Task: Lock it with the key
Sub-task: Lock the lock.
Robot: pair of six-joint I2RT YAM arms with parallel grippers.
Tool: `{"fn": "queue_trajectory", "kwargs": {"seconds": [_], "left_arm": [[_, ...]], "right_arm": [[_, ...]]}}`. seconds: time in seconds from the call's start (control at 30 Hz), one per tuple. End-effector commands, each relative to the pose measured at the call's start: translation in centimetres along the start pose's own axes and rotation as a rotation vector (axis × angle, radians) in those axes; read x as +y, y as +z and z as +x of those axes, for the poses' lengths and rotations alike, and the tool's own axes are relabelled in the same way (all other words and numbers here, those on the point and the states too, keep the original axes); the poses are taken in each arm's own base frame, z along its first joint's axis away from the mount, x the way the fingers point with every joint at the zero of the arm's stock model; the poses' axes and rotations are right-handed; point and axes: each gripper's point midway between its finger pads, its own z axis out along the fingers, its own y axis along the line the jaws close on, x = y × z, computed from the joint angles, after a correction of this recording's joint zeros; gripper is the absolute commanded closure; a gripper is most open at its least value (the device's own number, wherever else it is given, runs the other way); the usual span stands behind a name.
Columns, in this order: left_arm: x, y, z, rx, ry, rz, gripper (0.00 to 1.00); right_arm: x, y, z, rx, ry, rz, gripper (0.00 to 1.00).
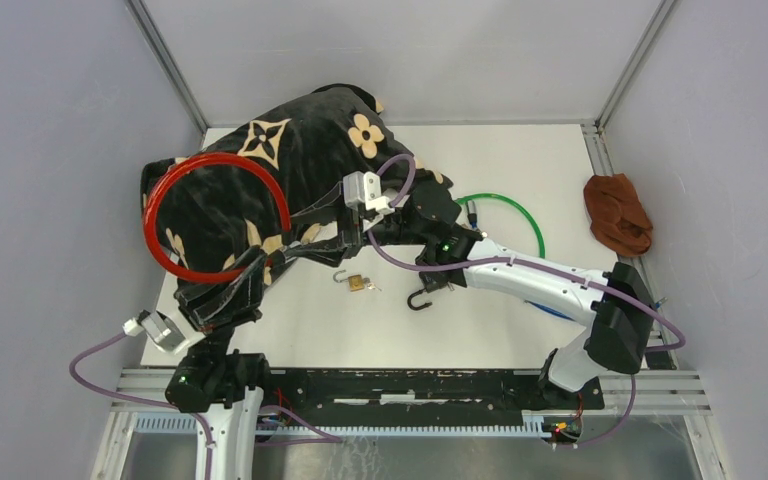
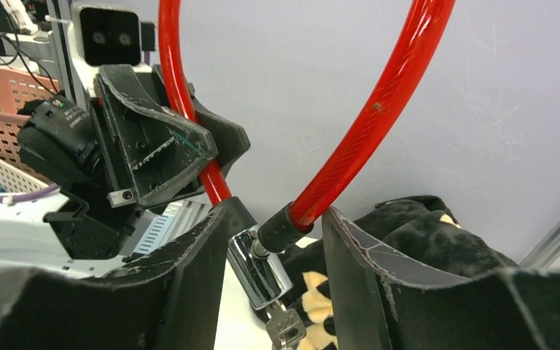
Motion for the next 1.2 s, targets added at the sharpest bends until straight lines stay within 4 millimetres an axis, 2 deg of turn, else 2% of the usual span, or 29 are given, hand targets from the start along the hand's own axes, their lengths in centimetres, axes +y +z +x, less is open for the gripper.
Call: {"fn": "queue_trajectory", "kwargs": {"seconds": [0.0, 0.17, 0.43, 0.6, 0.73, 0.8, 0.9, 1.0, 1.07, 1.17], "left_arm": [[-1.5, 0.5, -1.2, -0.002, 0.25, 0.098, 0.98], [-1.9, 0.6, -1.3, -0.002, 0.233, 0.113, 0.98], [-3.2, 0.5, -1.3, 0.011, 0.276, 0.182, 0.98], [-3.9, 0.3, -1.1, 0.028, 0.332, 0.232, 0.98], [-4.3, 0.3, -0.7, 0.052, 0.379, 0.267, 0.98], [-3.7, 0.4, -0.5, 0.077, 0.349, 0.234, 0.98], [-0.2, 0.4, 1.4, 0.182, 0.205, 0.039, 0.98], [1.7, -0.6, 4.4, 0.339, 0.175, -0.026, 0.98], [2.0, -1.1, 6.0, 0.438, 0.17, -0.014, 0.98], [1.1, -2.3, 8.2, 0.578, 0.183, 0.089, 0.98]], "right_arm": [[3.0, -0.5, -1.1, -0.015, -0.042, -0.122, 0.45], [2.8, -0.9, -1.1, -0.017, -0.043, -0.111, 0.44], [1.9, -1.7, -1.7, -0.033, -0.033, -0.1, 0.28], [1.8, -1.4, -2.2, -0.065, 0.019, -0.131, 0.25], [1.7, -1.1, -1.1, -0.043, 0.05, -0.132, 0.24], [1.4, -1.5, -0.1, -0.02, 0.06, -0.109, 0.24], [0.8, -2.7, 0.4, -0.005, 0.059, -0.058, 0.24], [0.3, -3.8, 1.0, 0.012, 0.057, -0.018, 0.24], [0.1, -4.5, 1.2, 0.02, 0.055, 0.005, 0.24], [-0.5, -5.5, 1.7, 0.032, 0.055, 0.049, 0.24]]}}
